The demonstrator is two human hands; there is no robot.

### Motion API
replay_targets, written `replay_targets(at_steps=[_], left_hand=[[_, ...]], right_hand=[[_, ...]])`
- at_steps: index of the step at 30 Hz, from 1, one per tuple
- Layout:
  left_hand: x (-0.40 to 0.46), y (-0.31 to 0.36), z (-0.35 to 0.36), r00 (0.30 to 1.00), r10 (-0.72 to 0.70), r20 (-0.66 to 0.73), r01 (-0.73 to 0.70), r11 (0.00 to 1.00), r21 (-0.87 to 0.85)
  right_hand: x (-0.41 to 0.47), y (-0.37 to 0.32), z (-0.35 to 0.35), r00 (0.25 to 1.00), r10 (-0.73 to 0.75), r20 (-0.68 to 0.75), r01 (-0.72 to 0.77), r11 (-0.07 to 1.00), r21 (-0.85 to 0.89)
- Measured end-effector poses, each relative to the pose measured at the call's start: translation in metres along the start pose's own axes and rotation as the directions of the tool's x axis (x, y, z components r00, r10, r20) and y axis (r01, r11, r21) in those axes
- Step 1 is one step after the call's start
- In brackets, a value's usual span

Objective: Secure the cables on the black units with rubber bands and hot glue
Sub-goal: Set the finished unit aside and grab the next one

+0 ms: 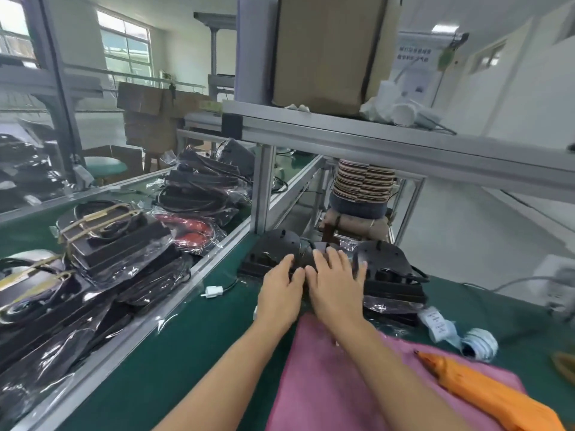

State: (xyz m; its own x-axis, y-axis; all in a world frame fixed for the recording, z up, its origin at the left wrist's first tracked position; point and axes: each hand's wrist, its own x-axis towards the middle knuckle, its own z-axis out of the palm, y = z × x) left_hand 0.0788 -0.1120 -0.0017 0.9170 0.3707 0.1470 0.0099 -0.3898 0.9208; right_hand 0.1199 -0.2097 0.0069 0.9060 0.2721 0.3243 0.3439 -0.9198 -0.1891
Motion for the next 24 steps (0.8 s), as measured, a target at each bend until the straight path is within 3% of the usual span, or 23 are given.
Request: replay_targets(at_steps=[5,12,15,18,21,24], left_hand=[[-0.006,0.024,0.044,0.990,-0.038,0.133,0.060,0.984,-0.166],[-0.005,0.051,0.086,0.958,-0.111,0.264,0.136,0.987,-0.081],[0.000,0.057,0.097,0.942,-0.188,0.278,0.175,0.982,0.068],[0.007,0.064,0.105,0.928,-0.259,0.267,0.213,0.959,0.189],[0.007,0.067,0.110,0.931,-0.263,0.254,0.211,0.954,0.212],[0.006,0.063,0.113,0.948,-0.246,0.201,0.209,0.960,0.188]], right_hand=[[-0.005,0.052,-0.027,0.984,0.073,-0.160,-0.091,0.990,-0.107],[-0.012,0.099,-0.039,0.969,0.223,-0.107,-0.234,0.967,-0.104],[-0.012,0.113,-0.041,0.936,0.342,-0.087,-0.342,0.940,0.009],[-0.011,0.127,-0.040,0.880,0.475,0.004,-0.463,0.856,0.232],[-0.011,0.134,-0.035,0.859,0.498,0.124,-0.491,0.729,0.477],[-0.009,0.130,-0.033,0.844,0.525,0.110,-0.473,0.632,0.614]])
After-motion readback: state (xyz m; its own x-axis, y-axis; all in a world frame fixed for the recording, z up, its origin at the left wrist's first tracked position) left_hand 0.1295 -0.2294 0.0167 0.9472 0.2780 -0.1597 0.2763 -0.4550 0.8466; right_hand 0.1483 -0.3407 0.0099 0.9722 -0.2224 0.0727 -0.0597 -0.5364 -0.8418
